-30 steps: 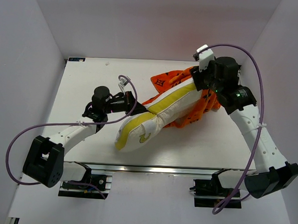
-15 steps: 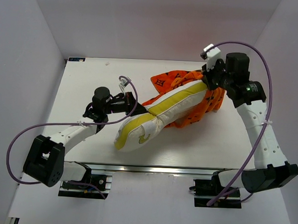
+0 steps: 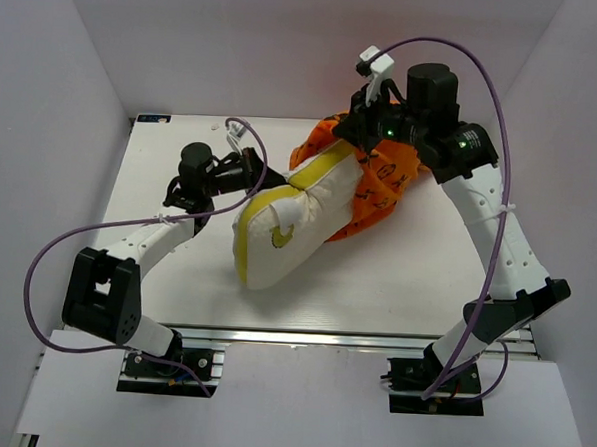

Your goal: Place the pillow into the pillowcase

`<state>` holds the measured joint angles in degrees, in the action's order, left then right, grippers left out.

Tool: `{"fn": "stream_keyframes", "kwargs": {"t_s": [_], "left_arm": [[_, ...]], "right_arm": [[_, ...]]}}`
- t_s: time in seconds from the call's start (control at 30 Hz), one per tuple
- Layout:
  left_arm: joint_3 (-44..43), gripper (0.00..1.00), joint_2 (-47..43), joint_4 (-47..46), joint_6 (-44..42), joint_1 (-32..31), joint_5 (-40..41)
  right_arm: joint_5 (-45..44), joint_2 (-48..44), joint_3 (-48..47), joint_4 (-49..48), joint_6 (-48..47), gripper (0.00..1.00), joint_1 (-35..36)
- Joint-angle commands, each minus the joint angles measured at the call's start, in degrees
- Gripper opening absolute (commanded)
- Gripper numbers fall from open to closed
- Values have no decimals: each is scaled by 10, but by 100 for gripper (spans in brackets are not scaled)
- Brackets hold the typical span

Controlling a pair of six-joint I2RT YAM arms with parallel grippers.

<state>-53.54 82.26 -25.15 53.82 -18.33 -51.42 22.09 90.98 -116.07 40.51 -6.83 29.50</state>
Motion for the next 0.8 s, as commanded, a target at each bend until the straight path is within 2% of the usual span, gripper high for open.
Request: {"fn": "stream_keyframes", "kwargs": {"t_s": [0.0, 0.1, 0.17, 0.27, 0.3, 0.33, 0.4, 0.5, 0.57, 0.77], "left_arm": [[-19, 0, 33, -58, 55, 36, 64], [-31, 0, 65, -109, 92, 47, 73], [-43, 0, 83, -132, 106, 46, 80], [-56, 0, 109, -177, 142, 37, 89], [-61, 0, 117, -182, 151, 33, 89], [-64, 0, 120, -182, 152, 29, 89], [-62, 0, 124, -185, 154, 25, 86], [-44, 0, 125, -195, 156, 27, 92], [-37, 0, 132, -205, 159, 30, 97], [11, 0, 154, -270, 203, 51, 158]], "right_arm": [[80, -14, 26, -32, 53, 0, 44], [63, -25, 54, -35, 40, 0, 136], [47, 5, 20, -41, 50, 0, 164], [24, 88, -110, -51, 88, 0, 182], [13, 113, -184, -53, 93, 0, 184], [9, 162, -218, -53, 96, 0, 185], [16, 193, -255, -65, 123, 0, 194], [16, 189, -222, -95, 132, 0, 241], [15, 167, -155, -112, 142, 0, 258], [35, 177, -119, -108, 194, 0, 225]]}}
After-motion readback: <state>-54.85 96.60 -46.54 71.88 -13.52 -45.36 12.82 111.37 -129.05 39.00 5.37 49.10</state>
